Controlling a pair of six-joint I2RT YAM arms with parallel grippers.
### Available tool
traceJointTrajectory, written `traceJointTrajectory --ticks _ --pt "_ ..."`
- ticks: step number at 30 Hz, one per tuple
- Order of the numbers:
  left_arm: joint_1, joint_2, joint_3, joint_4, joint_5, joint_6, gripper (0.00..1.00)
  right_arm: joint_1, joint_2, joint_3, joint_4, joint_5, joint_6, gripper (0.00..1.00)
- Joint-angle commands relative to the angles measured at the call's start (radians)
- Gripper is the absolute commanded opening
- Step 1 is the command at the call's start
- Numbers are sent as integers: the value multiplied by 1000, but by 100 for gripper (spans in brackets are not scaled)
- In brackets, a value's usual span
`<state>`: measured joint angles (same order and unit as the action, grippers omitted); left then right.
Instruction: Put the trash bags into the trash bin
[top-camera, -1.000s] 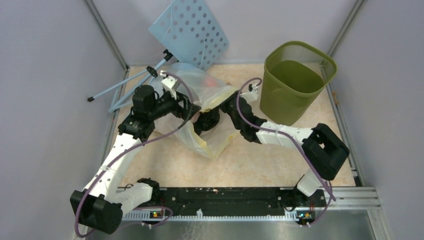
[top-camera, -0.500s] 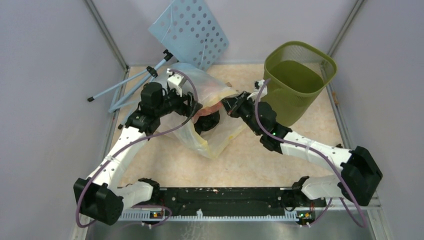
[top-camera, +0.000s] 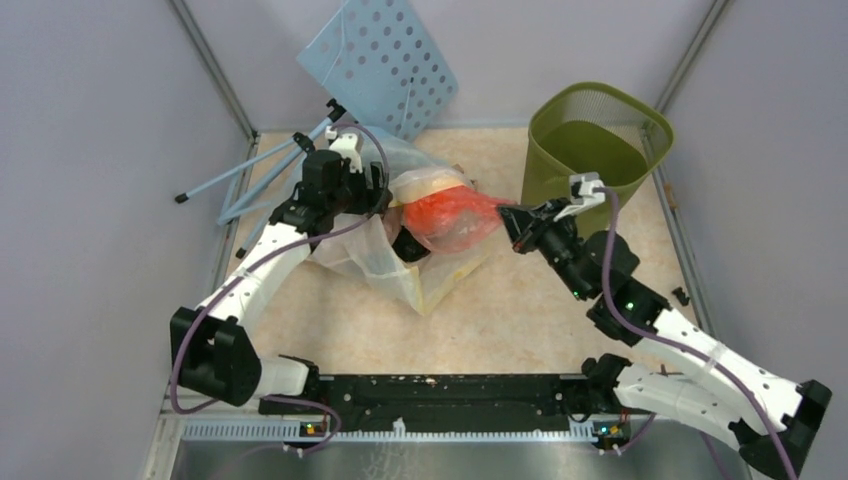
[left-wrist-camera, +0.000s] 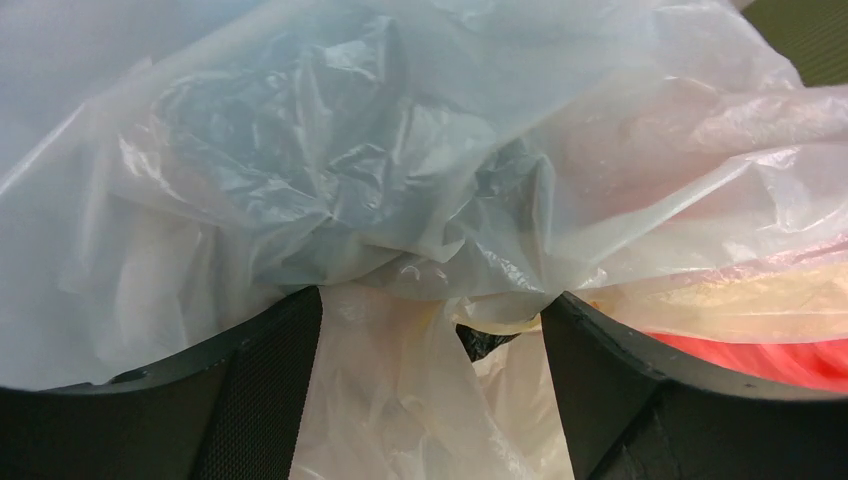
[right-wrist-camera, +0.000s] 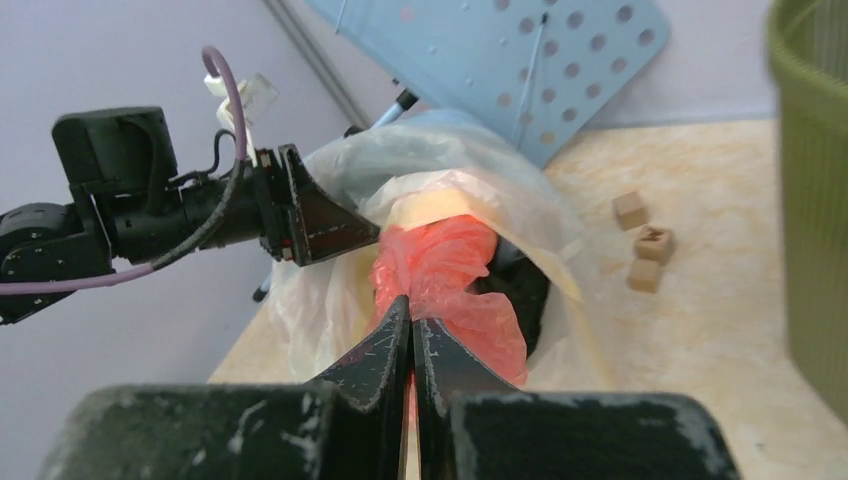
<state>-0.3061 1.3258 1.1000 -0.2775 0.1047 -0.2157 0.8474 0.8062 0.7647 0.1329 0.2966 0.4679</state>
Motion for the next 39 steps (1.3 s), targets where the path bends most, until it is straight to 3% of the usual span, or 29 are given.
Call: traceJointTrajectory --ticks 1,9,17,22,25,32,34,39 --pt "7 23 49 28 -20 -70 85 -7 -130 14 -113 133 -143 0" --pt "6 -14 54 12 17 -61 86 -7 -342 -8 -230 247 -263 0" --pt "-27 -140 121 -140 166 -30 91 -6 -388 24 -571 141 -49 0" --pt "-32 -231 142 -169 309 -46 89 -6 -442 -110 -563 143 37 0" --pt "-79 -227 102 -128 447 -108 74 -7 -456 -165 -523 142 68 0" --pt "-288 -63 -4 56 404 -126 7 -7 -431 -206 -499 151 98 0" --pt "-310 6 -23 140 385 -151 0 -7 -420 -203 -513 148 102 0" --pt "-360 165 -24 308 235 -79 0 -6 -434 -198 -538 161 109 0"
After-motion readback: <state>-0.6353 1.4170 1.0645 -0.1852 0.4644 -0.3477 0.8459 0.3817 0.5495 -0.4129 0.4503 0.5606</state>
